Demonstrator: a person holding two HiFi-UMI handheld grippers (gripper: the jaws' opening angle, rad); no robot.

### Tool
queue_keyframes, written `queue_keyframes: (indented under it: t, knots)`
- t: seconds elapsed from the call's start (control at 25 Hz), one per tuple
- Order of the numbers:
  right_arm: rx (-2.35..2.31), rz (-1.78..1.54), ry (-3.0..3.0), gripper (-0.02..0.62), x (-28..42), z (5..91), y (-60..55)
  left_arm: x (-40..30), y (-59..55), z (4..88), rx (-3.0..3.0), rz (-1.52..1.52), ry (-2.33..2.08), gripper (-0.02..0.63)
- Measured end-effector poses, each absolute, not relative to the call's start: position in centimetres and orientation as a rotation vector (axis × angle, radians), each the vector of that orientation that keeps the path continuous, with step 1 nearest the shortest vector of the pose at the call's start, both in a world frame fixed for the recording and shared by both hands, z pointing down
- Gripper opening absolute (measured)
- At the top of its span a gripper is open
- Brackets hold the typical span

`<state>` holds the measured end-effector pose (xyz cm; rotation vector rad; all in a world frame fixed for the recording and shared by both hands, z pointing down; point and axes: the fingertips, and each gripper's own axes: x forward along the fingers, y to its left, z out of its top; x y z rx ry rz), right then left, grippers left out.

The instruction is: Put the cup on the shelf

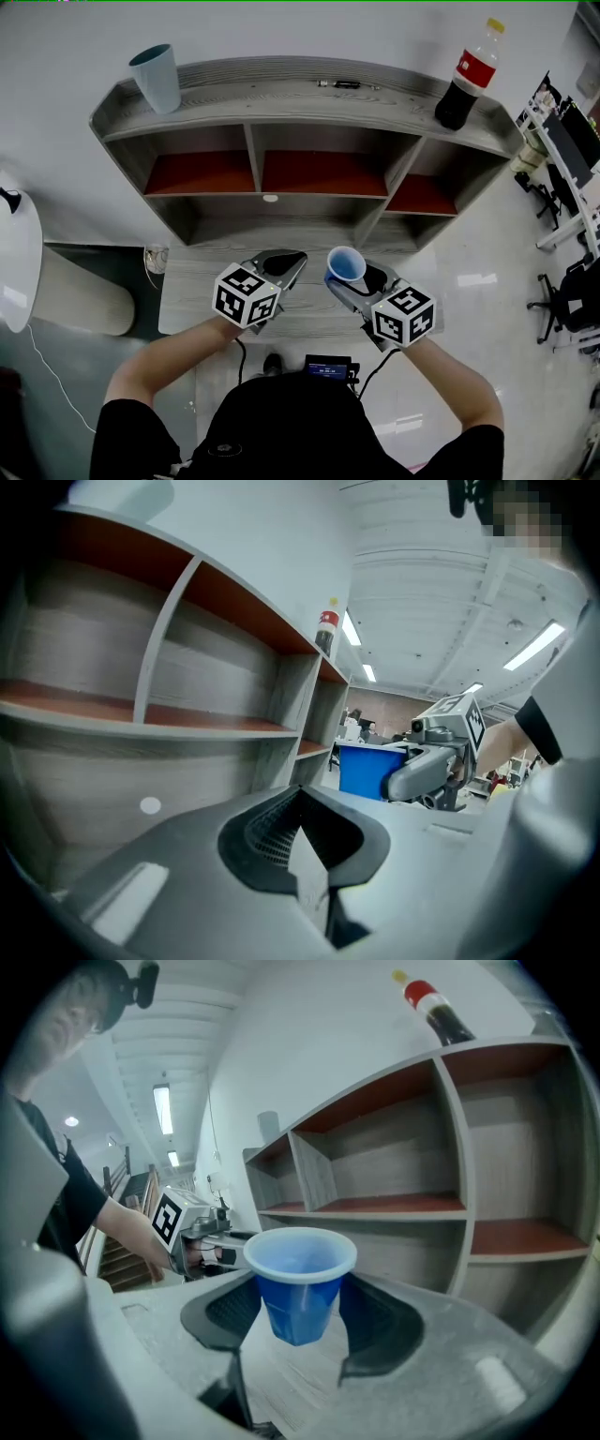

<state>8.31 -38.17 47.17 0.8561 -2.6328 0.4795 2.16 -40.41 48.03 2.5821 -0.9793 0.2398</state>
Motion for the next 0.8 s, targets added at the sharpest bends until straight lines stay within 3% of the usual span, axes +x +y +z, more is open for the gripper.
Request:
queue_keyframes:
  t: [0.4,0.8]
  knots:
    - [0.977,0.287,-2.632,0.261,9.1,39.5,-47.7,2.7,-47.1,41.2,2.664,0.256,-1.064,0.003]
    - [1.054,0.289,-2.609,0.261,6.8,38.3,-54.9,4.0,-52.9,39.1,2.660,0.269,-1.194,0.003]
